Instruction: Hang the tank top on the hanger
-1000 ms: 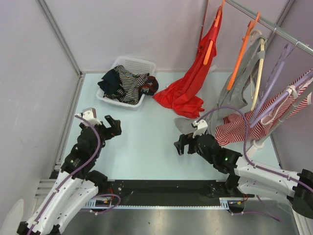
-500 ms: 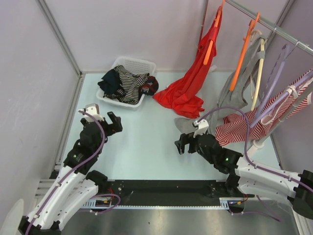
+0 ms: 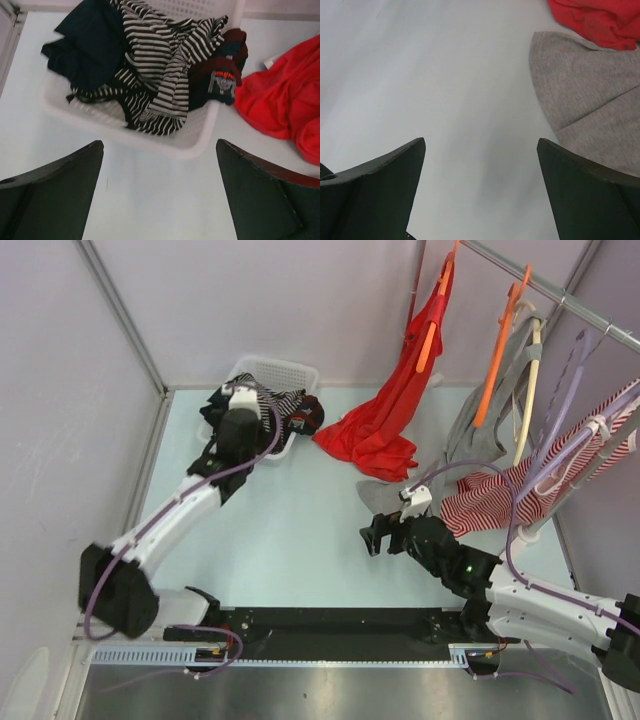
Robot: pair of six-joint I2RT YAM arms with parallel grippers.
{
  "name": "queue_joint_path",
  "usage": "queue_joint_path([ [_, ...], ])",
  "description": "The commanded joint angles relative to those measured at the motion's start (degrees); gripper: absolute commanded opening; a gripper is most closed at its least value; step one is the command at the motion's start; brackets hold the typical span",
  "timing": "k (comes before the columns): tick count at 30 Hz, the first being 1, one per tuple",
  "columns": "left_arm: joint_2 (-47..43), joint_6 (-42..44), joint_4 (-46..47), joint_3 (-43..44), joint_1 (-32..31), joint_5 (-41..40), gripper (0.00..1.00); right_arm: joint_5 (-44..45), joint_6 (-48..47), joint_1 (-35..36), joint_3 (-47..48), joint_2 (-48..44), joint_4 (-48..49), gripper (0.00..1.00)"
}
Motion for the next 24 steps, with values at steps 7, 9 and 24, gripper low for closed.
queue_joint_path([
  [7, 28.5, 5.3, -1.6, 20.4, 7.2, 7.9, 0.95, 2.1, 1.9, -0.3, -1.2, -3.5, -1.4, 1.00],
  [9, 32.8, 5.3, -1.7, 22.3, 7.8, 8.9, 0.95, 2.0, 1.9, -0.3, -1.9, -4.4, -1.4, 1.00],
  [24, 20.0, 3.2, 2.3, 28.3, 9.3, 10.2, 0.01, 2.0, 2.1, -0.5, -1.9, -6.4, -3.4, 1.00],
])
